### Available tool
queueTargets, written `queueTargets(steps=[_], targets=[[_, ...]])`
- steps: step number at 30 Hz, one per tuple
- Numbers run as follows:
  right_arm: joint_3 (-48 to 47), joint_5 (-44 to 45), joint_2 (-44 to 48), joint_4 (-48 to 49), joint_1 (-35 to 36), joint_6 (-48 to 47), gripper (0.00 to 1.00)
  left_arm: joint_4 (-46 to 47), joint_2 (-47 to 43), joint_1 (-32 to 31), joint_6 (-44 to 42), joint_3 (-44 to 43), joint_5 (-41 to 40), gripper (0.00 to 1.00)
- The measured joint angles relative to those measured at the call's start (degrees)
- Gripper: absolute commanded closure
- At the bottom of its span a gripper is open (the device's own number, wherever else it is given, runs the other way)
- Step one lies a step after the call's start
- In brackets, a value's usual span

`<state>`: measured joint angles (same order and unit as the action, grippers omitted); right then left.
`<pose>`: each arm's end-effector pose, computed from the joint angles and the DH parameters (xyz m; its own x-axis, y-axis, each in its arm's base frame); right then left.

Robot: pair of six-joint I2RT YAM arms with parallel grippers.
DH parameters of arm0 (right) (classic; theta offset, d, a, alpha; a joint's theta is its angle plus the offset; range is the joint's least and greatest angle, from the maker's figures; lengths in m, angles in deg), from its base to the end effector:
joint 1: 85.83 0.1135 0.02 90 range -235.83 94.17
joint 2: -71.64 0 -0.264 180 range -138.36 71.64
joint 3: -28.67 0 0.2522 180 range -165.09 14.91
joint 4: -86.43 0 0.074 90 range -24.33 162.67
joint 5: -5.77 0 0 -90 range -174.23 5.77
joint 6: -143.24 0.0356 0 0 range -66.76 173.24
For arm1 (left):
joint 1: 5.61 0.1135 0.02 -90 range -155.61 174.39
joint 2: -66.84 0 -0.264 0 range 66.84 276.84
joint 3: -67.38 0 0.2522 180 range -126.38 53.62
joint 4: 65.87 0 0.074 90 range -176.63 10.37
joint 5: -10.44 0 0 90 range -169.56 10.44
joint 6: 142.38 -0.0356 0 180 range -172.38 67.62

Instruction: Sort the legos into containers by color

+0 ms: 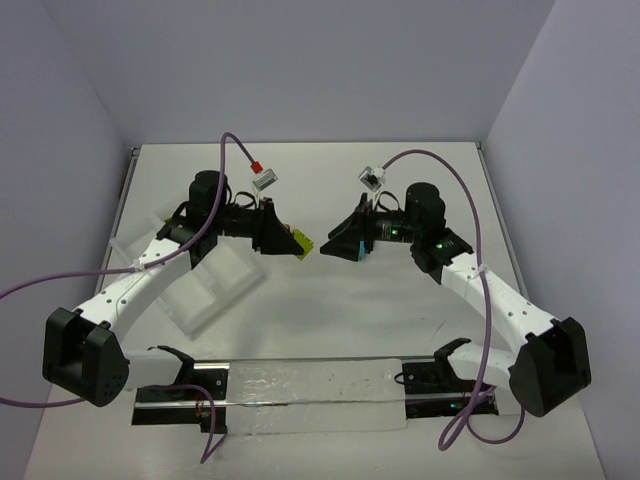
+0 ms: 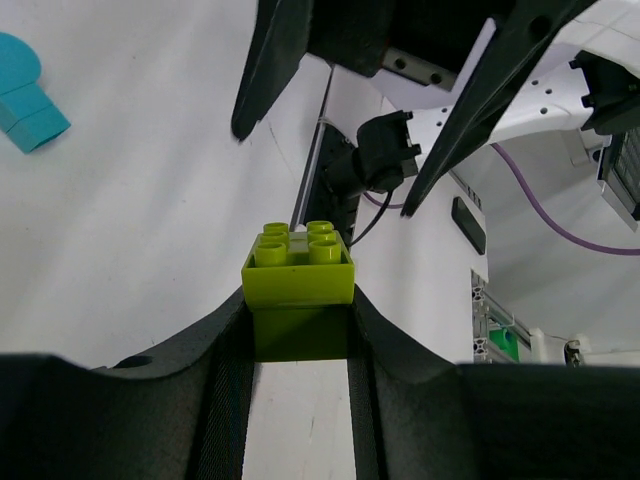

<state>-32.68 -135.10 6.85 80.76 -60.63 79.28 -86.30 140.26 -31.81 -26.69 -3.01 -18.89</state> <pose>0.2186 0.1334 0.3219 -0.5509 0.0469 -0.8332 -0.8012 0.2496 0.5438 0.2379 -0.1516 0.3168 -0.7267 0.1209 -0.6762 0.6867 0.1541 -0.7104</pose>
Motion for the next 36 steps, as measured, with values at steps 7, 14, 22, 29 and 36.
queueTargets(steps=[7, 14, 22, 29, 36], targets=[[-0.40, -7.90, -6.40, 4.94, 0.98, 3.14, 0.28, 0.68, -0.02, 0.00, 0.02, -0.42, 1.34, 1.00], [-0.49, -11.50, -9.87, 14.82, 2.24, 9.76, 0.40, 0.85, -0.04, 0.00, 0.03, -0.52, 1.40, 1.00], [-0.56, -12.27, -13.05, 21.78, 4.00, 15.86, 0.70, 0.89, -0.56, 0.09, 0.33, -0.52, 2.95, 1.00], [-0.70, -12.93, -14.26, 25.65, 4.31, 18.86, 0.68, 0.90, -1.22, 0.52, 0.62, -0.52, 3.42, 1.00], [-0.73, -13.03, -14.77, 27.15, 4.41, 20.28, 0.80, 0.91, -1.39, 0.75, 0.78, -0.41, 3.60, 1.00]])
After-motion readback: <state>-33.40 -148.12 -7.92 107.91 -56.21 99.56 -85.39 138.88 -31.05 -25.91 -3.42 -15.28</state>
